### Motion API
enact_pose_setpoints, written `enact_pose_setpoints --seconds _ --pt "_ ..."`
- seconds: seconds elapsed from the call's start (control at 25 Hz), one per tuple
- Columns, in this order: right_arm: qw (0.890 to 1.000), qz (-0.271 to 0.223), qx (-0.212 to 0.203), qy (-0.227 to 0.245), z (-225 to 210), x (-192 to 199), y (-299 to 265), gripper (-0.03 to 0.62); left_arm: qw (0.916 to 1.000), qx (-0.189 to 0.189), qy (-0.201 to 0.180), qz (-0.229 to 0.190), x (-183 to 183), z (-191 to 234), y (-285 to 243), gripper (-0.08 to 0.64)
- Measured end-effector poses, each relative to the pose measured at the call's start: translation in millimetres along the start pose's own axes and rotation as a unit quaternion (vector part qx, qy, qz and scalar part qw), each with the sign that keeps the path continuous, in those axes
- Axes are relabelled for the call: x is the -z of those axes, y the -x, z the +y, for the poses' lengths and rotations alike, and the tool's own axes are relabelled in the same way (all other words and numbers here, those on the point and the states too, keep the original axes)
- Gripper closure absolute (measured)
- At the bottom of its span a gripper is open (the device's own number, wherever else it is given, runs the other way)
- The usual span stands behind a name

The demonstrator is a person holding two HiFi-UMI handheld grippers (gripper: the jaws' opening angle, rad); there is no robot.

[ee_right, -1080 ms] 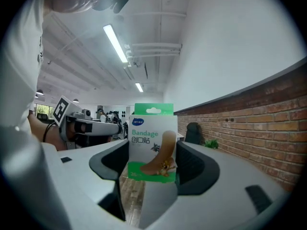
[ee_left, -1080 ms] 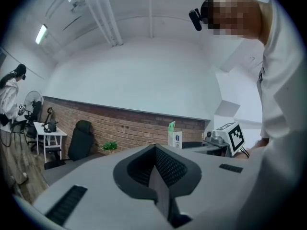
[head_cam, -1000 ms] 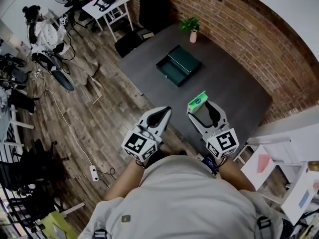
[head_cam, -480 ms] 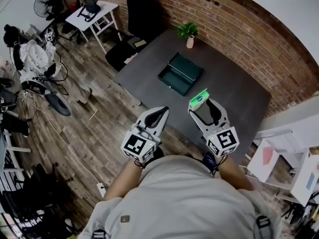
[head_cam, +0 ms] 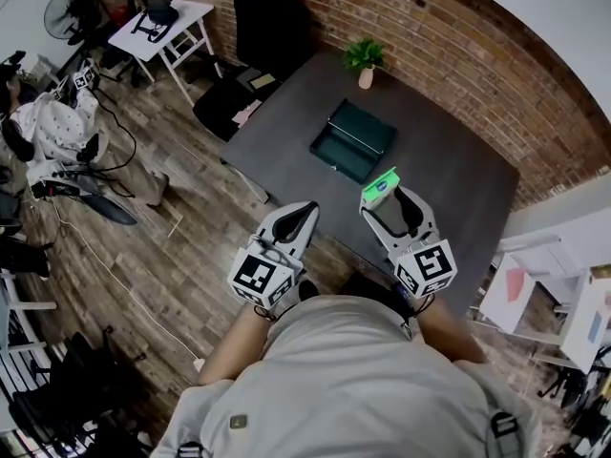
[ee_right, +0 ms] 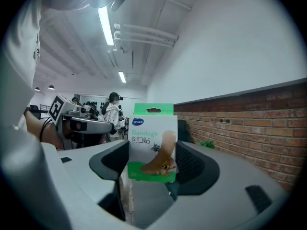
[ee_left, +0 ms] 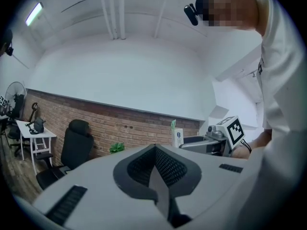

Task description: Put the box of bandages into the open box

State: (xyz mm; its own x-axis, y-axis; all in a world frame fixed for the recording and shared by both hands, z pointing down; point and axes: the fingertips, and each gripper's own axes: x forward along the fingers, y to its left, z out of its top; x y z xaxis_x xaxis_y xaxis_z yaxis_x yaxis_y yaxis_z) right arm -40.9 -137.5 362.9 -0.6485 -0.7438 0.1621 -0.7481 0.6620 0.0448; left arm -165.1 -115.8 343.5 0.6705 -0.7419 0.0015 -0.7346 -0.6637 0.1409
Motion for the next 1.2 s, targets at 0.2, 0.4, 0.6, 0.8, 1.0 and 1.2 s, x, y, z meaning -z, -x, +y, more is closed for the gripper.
enact_pose_setpoints --seconds 0.2,0.4,0.6,0.8,1.0,1.2 --pt "1.0 0.019 0.001 0.003 -16 15 -29 0.295 0.9999 0.004 0.009 0.012 10 24 -17 0.543" --pt "0.999 0.04 -0.002 0.001 -39 33 -53 0.295 0.9993 0.001 0.018 0.033 25 41 -38 0.545" --pt "0.998 0.058 -0.012 -0.001 -64 51 -86 0.295 0.9981 0.003 0.026 0.056 38 60 -66 0.543" --pt "0.996 0.084 -0.022 -0.006 -95 73 -117 0.295 0.9958 0.01 0.036 0.083 59 77 -103 0.543" --pt "0.992 0.118 -0.036 -0.006 -115 107 -143 0.295 0.9926 0.016 0.048 0.11 89 89 -134 0.543" --pt "0.987 0.155 -0.049 0.009 -135 145 -166 0.295 0.989 0.014 0.059 0.135 120 109 -162 0.543"
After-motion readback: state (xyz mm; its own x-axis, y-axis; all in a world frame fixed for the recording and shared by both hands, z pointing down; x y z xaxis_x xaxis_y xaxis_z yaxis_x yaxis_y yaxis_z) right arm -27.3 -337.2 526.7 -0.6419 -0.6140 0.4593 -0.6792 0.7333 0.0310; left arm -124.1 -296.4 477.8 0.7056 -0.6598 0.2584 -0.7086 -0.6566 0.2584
